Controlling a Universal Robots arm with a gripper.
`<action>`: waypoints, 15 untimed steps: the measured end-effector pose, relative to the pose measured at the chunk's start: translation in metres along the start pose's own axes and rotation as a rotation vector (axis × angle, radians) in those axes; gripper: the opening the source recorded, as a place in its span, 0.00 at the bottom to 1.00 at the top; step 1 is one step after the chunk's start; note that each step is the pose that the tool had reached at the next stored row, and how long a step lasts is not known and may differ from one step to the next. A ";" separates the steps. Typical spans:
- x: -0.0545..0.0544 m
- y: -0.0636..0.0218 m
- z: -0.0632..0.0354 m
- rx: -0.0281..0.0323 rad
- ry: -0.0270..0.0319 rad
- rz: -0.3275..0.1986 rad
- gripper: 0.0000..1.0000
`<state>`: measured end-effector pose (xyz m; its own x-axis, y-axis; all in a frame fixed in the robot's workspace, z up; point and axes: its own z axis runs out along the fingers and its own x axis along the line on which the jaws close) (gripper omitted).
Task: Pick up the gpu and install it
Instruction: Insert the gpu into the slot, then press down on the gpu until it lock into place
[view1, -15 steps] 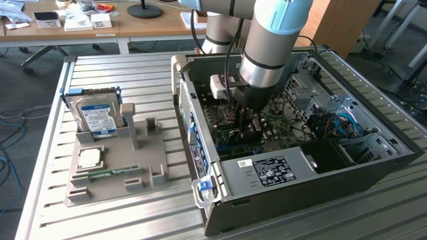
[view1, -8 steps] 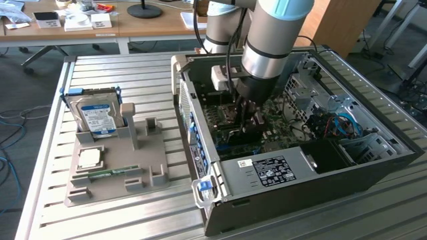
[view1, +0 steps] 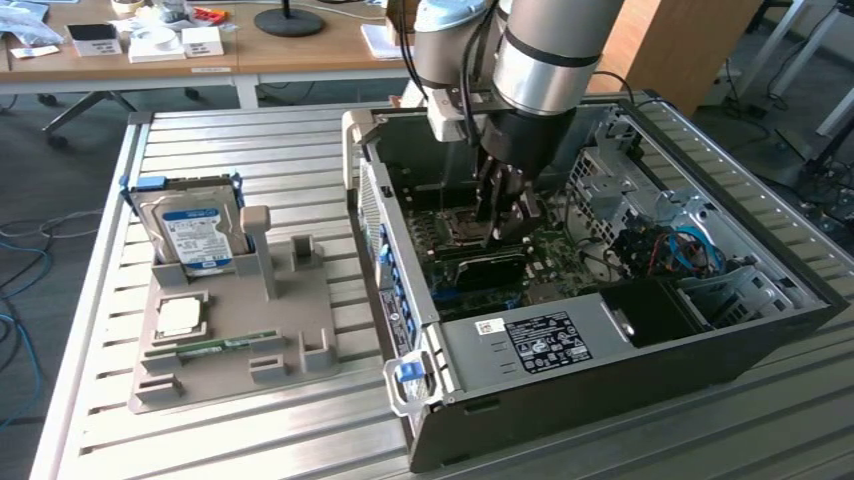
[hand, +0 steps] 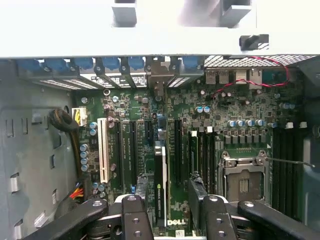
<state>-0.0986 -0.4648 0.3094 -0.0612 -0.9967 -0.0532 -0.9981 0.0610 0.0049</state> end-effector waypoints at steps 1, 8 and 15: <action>0.000 0.0000 0.0000 0.0001 -0.0002 0.000 0.46; 0.000 0.0000 -0.0001 0.0001 0.0000 0.000 0.46; 0.000 0.0000 -0.0001 0.0000 0.0000 0.000 0.38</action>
<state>-0.0986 -0.4648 0.3094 -0.0611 -0.9967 -0.0531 -0.9981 0.0610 0.0049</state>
